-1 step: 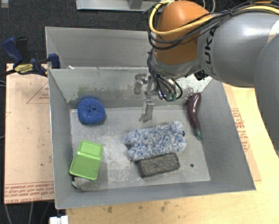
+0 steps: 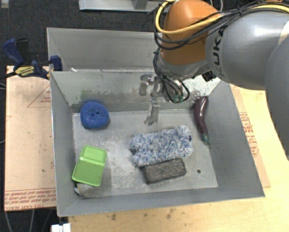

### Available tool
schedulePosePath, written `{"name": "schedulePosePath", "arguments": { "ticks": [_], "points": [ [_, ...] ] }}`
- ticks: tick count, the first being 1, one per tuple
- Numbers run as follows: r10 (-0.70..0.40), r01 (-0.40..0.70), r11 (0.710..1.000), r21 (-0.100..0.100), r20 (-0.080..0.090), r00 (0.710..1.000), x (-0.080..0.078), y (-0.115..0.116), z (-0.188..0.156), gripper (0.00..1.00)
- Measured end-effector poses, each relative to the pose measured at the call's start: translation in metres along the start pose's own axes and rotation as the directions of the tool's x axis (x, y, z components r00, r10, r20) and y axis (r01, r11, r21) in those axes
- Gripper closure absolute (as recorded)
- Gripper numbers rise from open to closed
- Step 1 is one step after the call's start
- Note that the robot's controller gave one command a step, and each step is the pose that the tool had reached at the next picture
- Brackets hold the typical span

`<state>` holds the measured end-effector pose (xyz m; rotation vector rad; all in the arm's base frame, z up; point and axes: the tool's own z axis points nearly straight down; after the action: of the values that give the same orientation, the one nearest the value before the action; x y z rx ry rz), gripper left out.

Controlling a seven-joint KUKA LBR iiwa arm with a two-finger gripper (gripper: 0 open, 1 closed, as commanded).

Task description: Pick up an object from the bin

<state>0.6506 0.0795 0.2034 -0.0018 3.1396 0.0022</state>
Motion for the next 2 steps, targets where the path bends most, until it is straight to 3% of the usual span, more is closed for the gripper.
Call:
{"name": "schedulePosePath", "arguments": {
  "ticks": [1,2],
  "points": [
    [-0.124,0.124,0.992,0.001,0.002,0.992,0.02,-0.022,0.055,0.0],
    [-0.19,0.19,0.982,0.001,-0.006,0.982,0.073,-0.068,0.044,0.0]
  ]
}}
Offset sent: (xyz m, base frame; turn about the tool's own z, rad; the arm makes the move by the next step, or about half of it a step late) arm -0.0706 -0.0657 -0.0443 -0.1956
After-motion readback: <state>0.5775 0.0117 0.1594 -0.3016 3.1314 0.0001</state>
